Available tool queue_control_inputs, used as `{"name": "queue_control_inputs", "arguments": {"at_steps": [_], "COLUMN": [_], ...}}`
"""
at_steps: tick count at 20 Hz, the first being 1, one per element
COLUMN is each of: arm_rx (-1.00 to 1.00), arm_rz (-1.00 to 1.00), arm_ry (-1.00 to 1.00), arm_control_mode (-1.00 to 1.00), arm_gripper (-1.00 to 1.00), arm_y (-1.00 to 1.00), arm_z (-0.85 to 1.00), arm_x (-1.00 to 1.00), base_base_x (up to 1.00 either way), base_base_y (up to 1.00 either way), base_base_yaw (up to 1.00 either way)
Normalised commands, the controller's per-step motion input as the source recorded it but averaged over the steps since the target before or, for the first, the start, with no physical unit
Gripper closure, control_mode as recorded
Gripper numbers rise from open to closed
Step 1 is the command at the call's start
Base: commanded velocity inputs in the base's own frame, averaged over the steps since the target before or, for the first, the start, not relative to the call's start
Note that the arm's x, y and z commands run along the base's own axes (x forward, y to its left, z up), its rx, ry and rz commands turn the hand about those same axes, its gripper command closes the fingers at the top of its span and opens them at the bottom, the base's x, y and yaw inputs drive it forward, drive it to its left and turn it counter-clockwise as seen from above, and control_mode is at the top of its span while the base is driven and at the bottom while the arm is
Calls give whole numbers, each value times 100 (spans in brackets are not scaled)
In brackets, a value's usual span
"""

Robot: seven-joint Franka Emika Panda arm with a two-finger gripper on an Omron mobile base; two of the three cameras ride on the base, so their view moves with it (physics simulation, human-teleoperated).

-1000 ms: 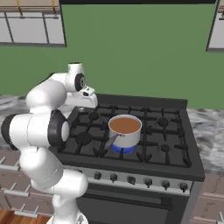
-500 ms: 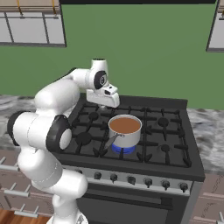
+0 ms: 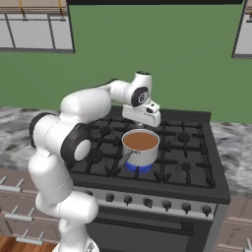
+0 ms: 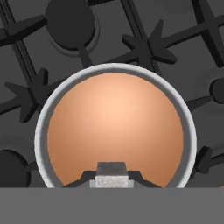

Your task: Pick up the sugar cube(s) and place them in the saucepan with hot chocolate.

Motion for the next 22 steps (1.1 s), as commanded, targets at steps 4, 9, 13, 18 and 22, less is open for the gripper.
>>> {"name": "queue_control_inputs", "arguments": {"at_steps": [4, 9, 13, 18, 22], "arm_rx": [0, 0, -1, -1, 0], "arm_rz": [0, 0, 0, 0, 0], "arm_ry": [0, 0, 0, 0, 0], "arm_control_mode": [-100, -100, -100, -100, -100], "arm_gripper": [100, 100, 100, 100, 100], "arm_y": [-18, -3, 0, 0, 0], "arm_z": [-28, -36, -32, -27, -5], "arm_x": [15, 1, 16, 20, 14], "base_base_x": [0, 0, 0, 0, 0], "base_base_y": [0, 0, 0, 0, 0], "base_base_yaw": [0, 0, 0, 0, 0]}}
